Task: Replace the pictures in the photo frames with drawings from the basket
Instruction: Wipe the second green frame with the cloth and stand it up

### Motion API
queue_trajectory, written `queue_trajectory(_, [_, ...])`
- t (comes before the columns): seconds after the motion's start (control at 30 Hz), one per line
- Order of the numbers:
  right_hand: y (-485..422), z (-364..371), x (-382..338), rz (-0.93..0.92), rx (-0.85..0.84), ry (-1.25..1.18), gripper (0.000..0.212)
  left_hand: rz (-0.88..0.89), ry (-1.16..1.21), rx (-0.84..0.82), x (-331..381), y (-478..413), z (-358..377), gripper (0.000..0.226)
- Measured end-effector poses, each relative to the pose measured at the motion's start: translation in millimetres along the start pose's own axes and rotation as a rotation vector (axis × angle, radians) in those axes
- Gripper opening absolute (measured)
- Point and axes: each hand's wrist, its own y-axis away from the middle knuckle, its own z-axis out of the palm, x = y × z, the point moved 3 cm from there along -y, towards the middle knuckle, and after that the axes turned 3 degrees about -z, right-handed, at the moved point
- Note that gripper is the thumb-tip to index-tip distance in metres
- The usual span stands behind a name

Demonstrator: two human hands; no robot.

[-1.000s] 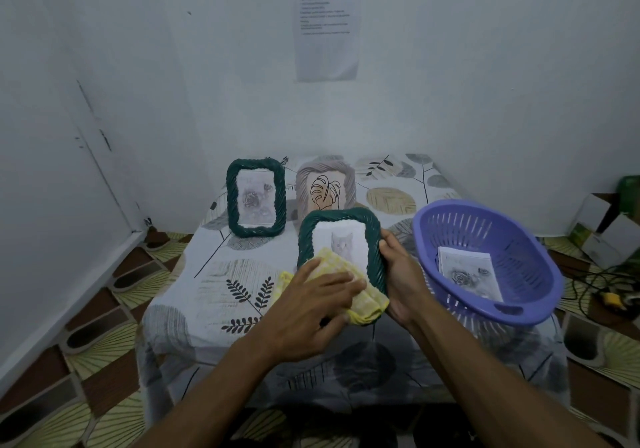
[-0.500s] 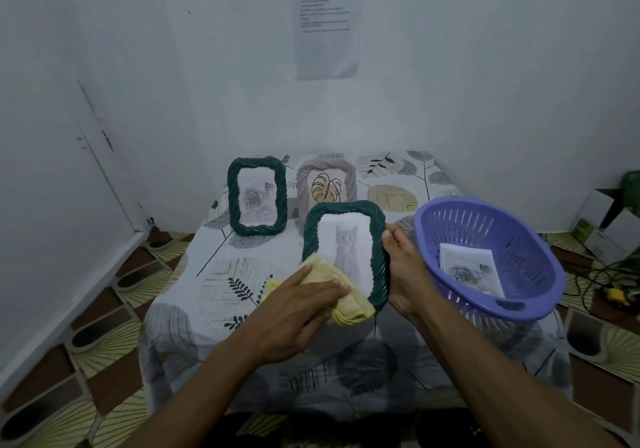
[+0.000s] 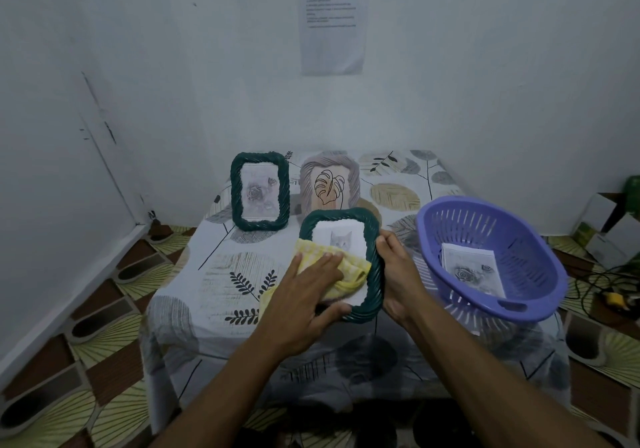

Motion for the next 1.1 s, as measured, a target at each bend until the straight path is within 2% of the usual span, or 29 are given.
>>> queue_trajectory(0.1, [6.7,2.7,7.8,0.026,-0.005,-0.043,0.023,-0.044,-0.046,-0.001,1.1,-7.8,-3.6,0.075])
queue_trajectory(0.2, [0.2,-5.6,-0.5,0.007,0.073,-0.047,0.019,0.113,-0.086,-0.139,4.8,2.1,-3.2,0.066])
queue_trajectory(0.27, [-5.9,-8.7,-6.3,-0.007,0.105,-0.063,0.016,0.158,-0.083,-0.168,4.1,13.6,-5.3,0.061])
queue_trajectory(0.37, [-3.9,-2.8,-3.3,-0.003,0.084,-0.074,0.016,0.088,-0.119,-0.15,-0.1,16.1,-7.5,0.062])
queue_trajectory(0.57, [14.2,6.1,14.3,0.042,-0.008,-0.047,0.023,-0.115,-0.219,-0.191,-10.8,-24.6,-9.9,0.088])
queue_trajectory(0.63, [11.8,5.4,8.1,0.019,0.009,-0.042,0.023,-0.107,-0.158,-0.198,-6.9,-29.7,-9.4,0.085])
queue_trajectory(0.77, [-2.6,-5.8,-9.0,-0.02,0.121,-0.092,0.017,0.022,-0.085,-0.255,0.6,-2.3,-1.1,0.072])
queue_trajectory(0.87, [-7.7,-7.8,-9.3,-0.034,0.14,-0.076,0.016,0.011,-0.051,-0.259,-4.1,13.4,0.9,0.066])
queue_trajectory(1.1, [4.9,5.3,8.6,0.027,0.045,-0.076,0.019,-0.073,-0.225,-0.207,-22.3,-26.6,-8.4,0.079])
